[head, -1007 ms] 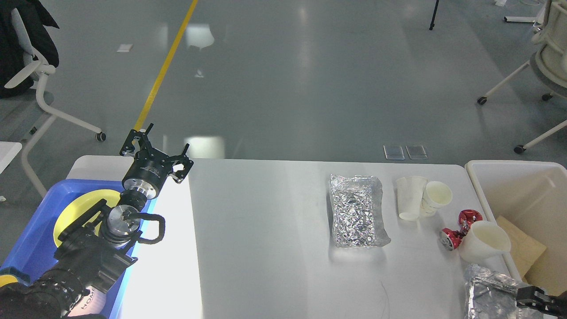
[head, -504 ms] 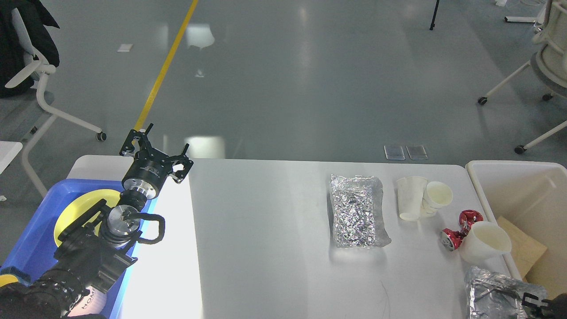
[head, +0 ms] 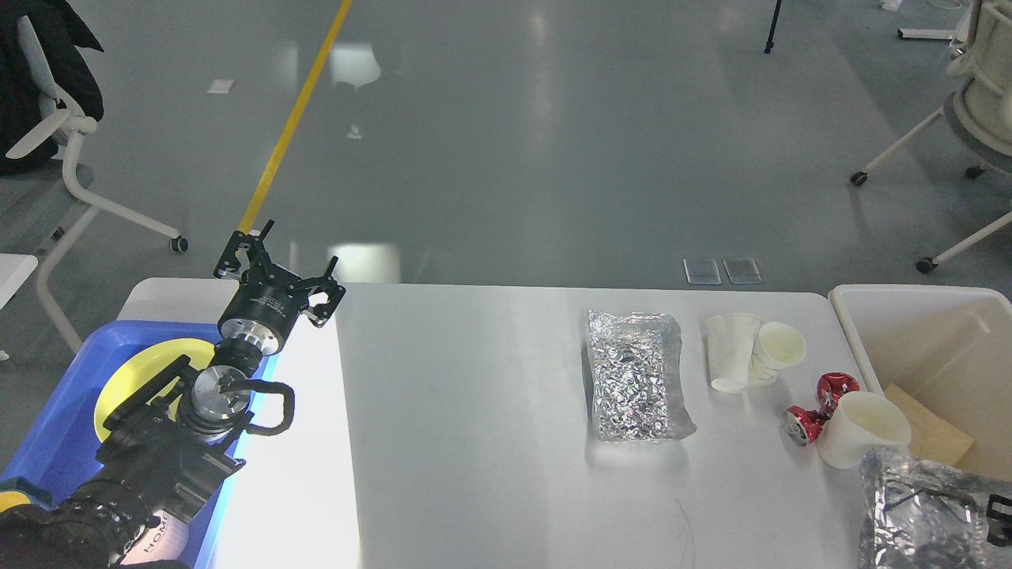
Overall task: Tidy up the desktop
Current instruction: 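Grasp the crumpled foil sheet with the right gripper and lift, then lower the foil sheet into the white bin and open the gripper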
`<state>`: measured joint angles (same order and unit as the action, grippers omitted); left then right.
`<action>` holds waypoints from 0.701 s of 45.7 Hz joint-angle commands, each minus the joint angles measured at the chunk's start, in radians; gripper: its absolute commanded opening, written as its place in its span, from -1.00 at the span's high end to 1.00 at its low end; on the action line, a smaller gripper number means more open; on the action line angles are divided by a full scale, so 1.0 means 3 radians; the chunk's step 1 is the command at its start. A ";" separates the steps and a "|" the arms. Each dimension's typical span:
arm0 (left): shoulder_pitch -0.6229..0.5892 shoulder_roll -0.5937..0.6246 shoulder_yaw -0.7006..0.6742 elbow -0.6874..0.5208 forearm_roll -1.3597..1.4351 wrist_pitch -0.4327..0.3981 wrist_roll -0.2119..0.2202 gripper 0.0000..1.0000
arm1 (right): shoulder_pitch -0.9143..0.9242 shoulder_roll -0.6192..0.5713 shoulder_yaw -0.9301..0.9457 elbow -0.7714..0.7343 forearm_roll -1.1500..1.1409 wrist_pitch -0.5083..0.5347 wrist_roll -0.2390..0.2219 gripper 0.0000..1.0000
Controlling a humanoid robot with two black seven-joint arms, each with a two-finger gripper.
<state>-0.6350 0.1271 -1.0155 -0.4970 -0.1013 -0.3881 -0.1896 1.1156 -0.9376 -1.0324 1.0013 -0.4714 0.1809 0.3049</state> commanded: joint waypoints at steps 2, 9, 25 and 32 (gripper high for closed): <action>0.0000 0.0001 0.0000 0.0000 0.0000 0.0000 0.0003 -0.95 | 0.0714 -0.0239 -0.0117 -0.0060 -0.0279 0.0485 0.0058 1.00; 0.0000 0.0001 0.0000 0.0000 0.0000 0.0000 -0.0002 -0.95 | 0.1343 -0.0270 -0.0102 -0.0300 -0.0494 0.0930 0.0063 1.00; 0.0000 0.0001 0.0000 0.0000 0.0000 0.0000 -0.0002 -0.95 | 0.2626 0.0241 -0.0066 -0.0050 -0.0479 0.1774 0.0058 1.00; 0.0000 0.0001 0.0000 0.0000 0.0000 0.0000 -0.0002 -0.95 | 0.3097 0.0574 0.0174 0.0211 -0.0464 0.2367 -0.0004 1.00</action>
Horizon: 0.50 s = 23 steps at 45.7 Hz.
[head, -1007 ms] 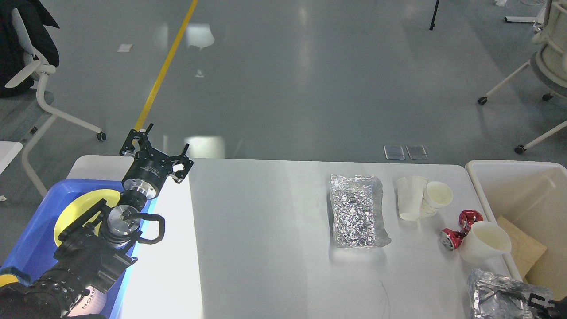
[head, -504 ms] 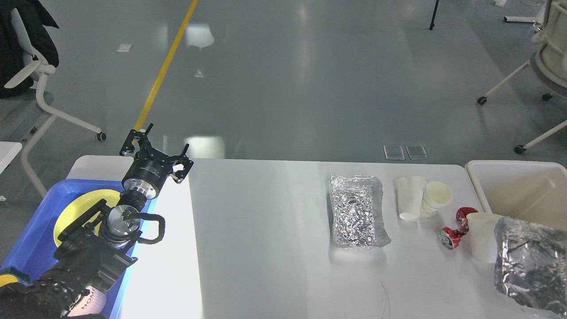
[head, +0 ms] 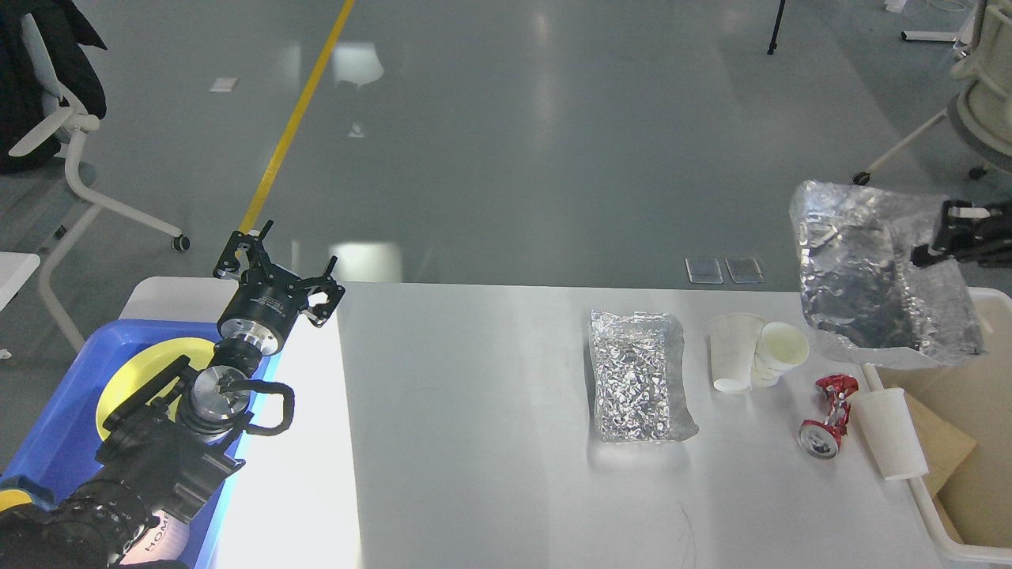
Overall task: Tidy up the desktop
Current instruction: 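Lower the foil sheet into the white bin and open the gripper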
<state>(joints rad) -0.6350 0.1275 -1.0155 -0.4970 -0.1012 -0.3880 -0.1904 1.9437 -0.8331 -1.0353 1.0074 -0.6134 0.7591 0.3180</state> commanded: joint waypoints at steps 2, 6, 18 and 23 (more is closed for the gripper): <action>0.0000 0.0000 0.0000 0.0000 0.0000 0.0000 0.0001 -0.95 | 0.0459 0.0302 0.0250 0.0282 0.0020 0.0639 -0.0073 1.00; 0.0000 0.0000 0.0000 0.0000 0.0000 0.0000 0.0001 -0.95 | 0.0720 0.0486 0.0281 0.0487 0.0091 0.0670 -0.0129 1.00; 0.0000 0.0000 0.0000 0.0000 0.0000 0.0000 0.0006 -0.95 | 0.1068 0.0747 0.0291 0.0768 0.0321 0.0670 -0.0370 1.00; 0.0000 0.0000 0.0000 0.0000 0.0000 0.0000 0.0001 -0.95 | 0.1007 0.0706 0.0179 0.0717 0.0316 0.0670 -0.0380 1.00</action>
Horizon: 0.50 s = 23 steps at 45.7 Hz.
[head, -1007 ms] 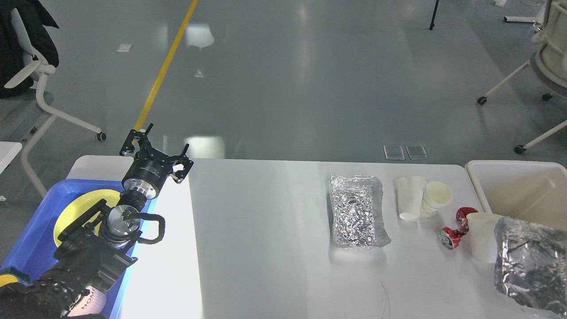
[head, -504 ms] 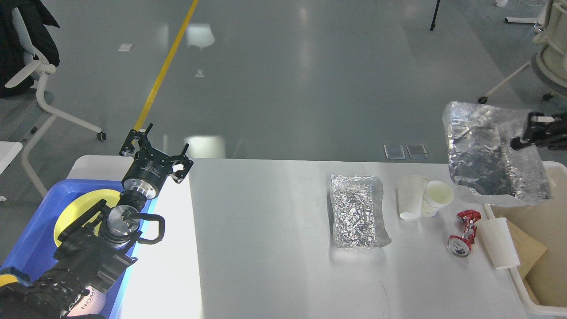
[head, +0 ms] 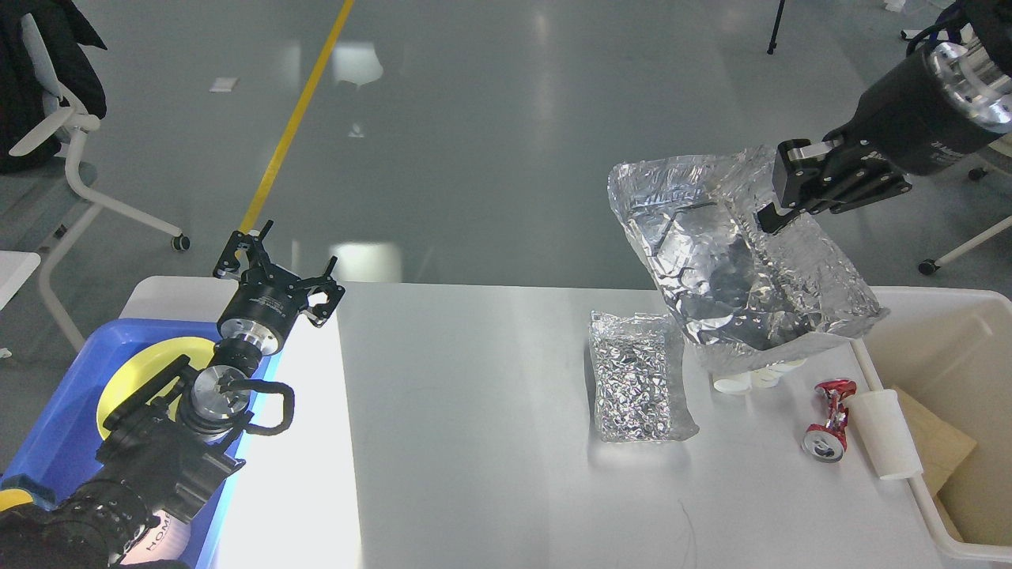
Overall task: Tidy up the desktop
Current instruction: 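Lower the foil sheet into the white bin and open the gripper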
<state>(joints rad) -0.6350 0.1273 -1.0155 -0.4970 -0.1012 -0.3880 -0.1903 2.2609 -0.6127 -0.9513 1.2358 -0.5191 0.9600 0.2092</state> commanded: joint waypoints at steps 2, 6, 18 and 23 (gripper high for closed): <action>0.0000 0.0000 0.0000 0.0000 0.0000 0.0000 0.0005 -0.95 | -0.0127 -0.0064 -0.0218 -0.0105 0.0012 0.0000 -0.0017 1.00; 0.0000 0.0000 0.0000 0.0000 0.0000 0.0000 0.0000 -0.95 | -0.0453 -0.0177 -0.0484 -0.0340 0.0022 -0.0141 -0.0012 1.00; 0.0000 0.0000 0.0000 0.0000 0.0000 0.0000 0.0000 -0.95 | -0.1941 -0.0545 -0.0531 -0.1444 0.0145 -0.1118 -0.0012 1.00; 0.0000 0.0000 0.0000 0.0000 0.0000 0.0000 0.0000 -0.95 | -0.2595 -0.0509 -0.0531 -0.2011 0.0665 -0.1435 -0.0017 1.00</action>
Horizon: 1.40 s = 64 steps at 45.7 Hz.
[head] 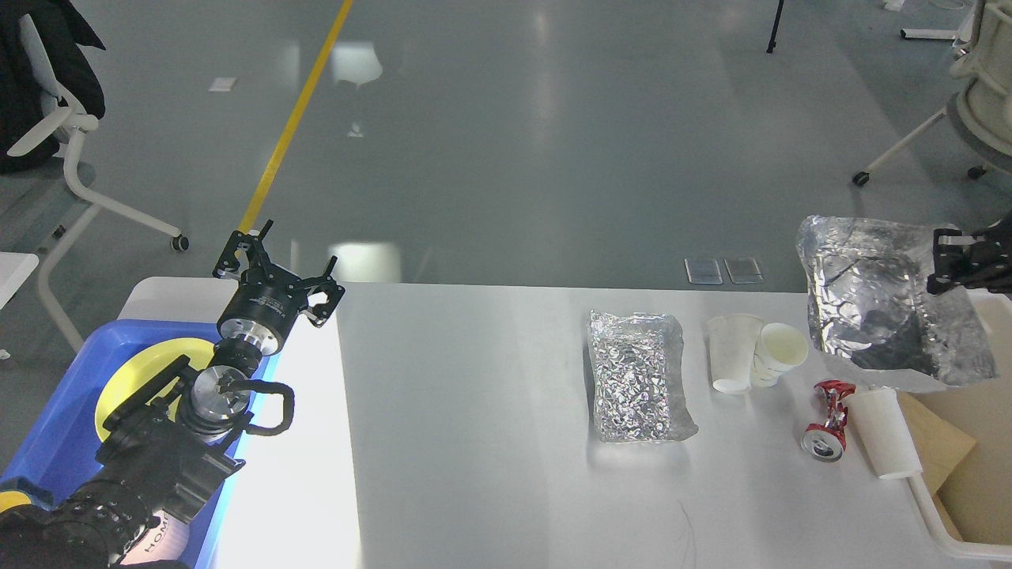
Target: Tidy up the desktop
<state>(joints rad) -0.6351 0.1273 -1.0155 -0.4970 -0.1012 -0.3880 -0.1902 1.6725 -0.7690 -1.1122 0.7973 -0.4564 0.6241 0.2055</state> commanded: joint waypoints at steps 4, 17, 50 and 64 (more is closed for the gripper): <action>0.0000 0.0000 0.0000 0.0000 0.0000 0.0000 0.0000 -0.95 | -0.1140 0.0048 0.0000 -0.1076 0.0948 -0.0469 -0.0056 1.00; 0.0000 0.0000 0.0000 0.0000 0.0000 0.0000 0.0000 -0.95 | -0.2660 0.0605 0.0000 -0.2616 0.2094 -0.1108 -0.0501 1.00; 0.0000 -0.0005 0.0000 0.0000 0.0000 0.0000 0.0000 -0.95 | -0.3018 0.0764 0.0194 -0.2642 0.2150 -0.2024 -0.1048 -1.00; -0.0005 -0.0005 0.0005 0.0000 0.0000 0.0000 0.0000 -0.95 | -0.2835 0.0881 0.0205 -0.2658 0.2145 -0.1943 -0.1048 -1.00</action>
<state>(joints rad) -0.6354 0.1257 -1.0141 -0.4970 -0.1012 -0.3880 -0.1902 0.7771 -0.5268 -1.0532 0.0022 0.1885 0.0210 -0.1090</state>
